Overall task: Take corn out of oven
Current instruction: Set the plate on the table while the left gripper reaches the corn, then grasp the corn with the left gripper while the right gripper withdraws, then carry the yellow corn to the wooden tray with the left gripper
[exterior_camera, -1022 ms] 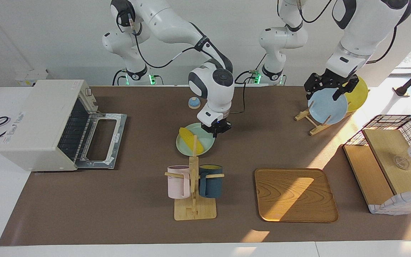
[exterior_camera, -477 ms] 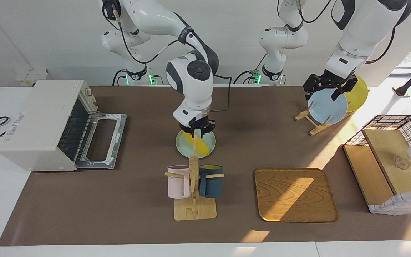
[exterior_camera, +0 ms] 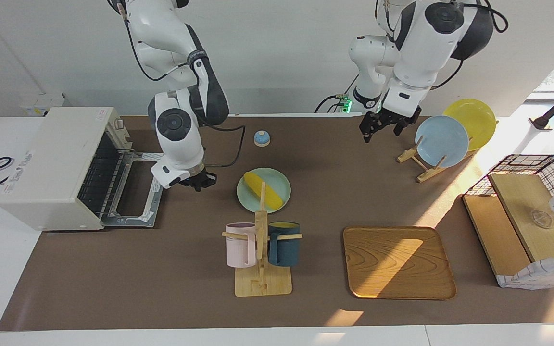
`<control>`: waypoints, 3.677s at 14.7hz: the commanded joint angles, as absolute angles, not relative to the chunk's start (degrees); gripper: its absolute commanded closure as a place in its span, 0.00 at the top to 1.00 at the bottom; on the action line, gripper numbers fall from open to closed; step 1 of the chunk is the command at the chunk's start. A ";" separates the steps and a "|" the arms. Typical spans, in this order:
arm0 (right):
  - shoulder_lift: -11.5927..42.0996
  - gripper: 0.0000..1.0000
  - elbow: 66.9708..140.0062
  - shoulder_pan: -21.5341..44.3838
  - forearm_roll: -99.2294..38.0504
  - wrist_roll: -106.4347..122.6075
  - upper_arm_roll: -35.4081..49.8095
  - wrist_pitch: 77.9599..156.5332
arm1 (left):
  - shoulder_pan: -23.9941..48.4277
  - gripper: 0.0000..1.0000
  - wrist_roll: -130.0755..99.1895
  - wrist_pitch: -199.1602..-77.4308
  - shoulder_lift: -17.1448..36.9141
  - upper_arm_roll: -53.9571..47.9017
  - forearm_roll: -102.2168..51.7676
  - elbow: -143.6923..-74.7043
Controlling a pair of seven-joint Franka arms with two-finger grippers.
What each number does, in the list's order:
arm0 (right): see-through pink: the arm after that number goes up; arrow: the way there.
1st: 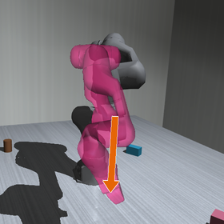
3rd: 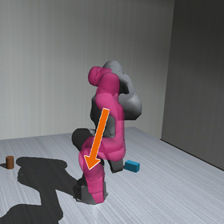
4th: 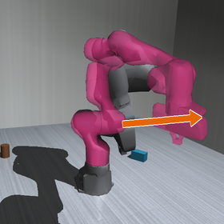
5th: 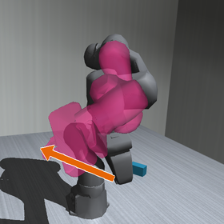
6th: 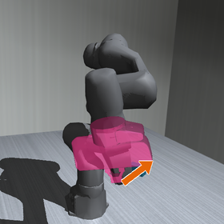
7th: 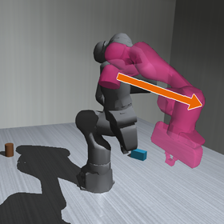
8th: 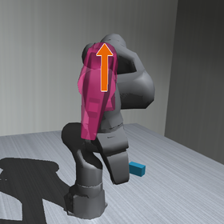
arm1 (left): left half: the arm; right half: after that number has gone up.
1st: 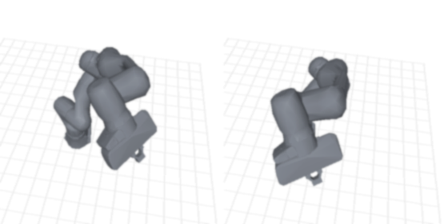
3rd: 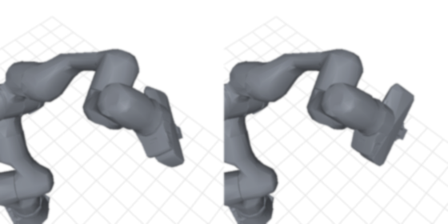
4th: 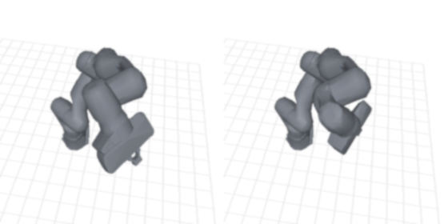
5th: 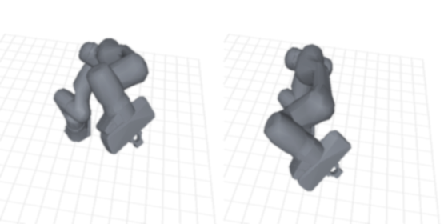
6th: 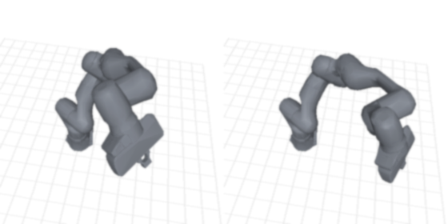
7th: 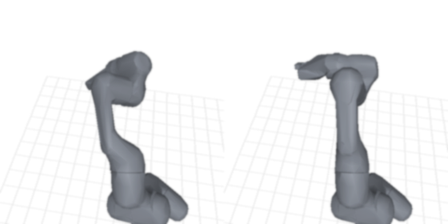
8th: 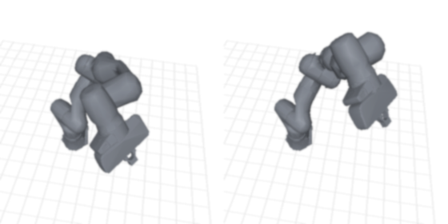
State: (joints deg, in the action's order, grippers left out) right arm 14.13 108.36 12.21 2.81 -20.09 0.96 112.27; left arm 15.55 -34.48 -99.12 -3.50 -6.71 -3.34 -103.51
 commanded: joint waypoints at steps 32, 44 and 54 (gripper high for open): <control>6.07 0.00 107.41 -5.44 16.88 9.65 1.58 99.59 | 41.75 1.00 -96.68 -134.38 28.65 -3.87 -1.14 -99.05; 3.34 0.46 104.87 -9.67 14.78 15.73 1.67 96.34 | 39.29 0.00 -91.60 -129.57 25.94 -2.90 1.75 -95.89; 2.72 1.00 89.13 -8.88 3.97 15.12 2.37 83.59 | 17.51 0.00 -38.90 -124.63 20.65 -3.16 -1.65 -95.80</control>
State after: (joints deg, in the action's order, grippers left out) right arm 2.08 92.71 -8.39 6.55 14.09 1.98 86.11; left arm 21.90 -49.12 -124.11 20.37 -2.25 0.32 -95.22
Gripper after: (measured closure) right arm 0.000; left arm 0.463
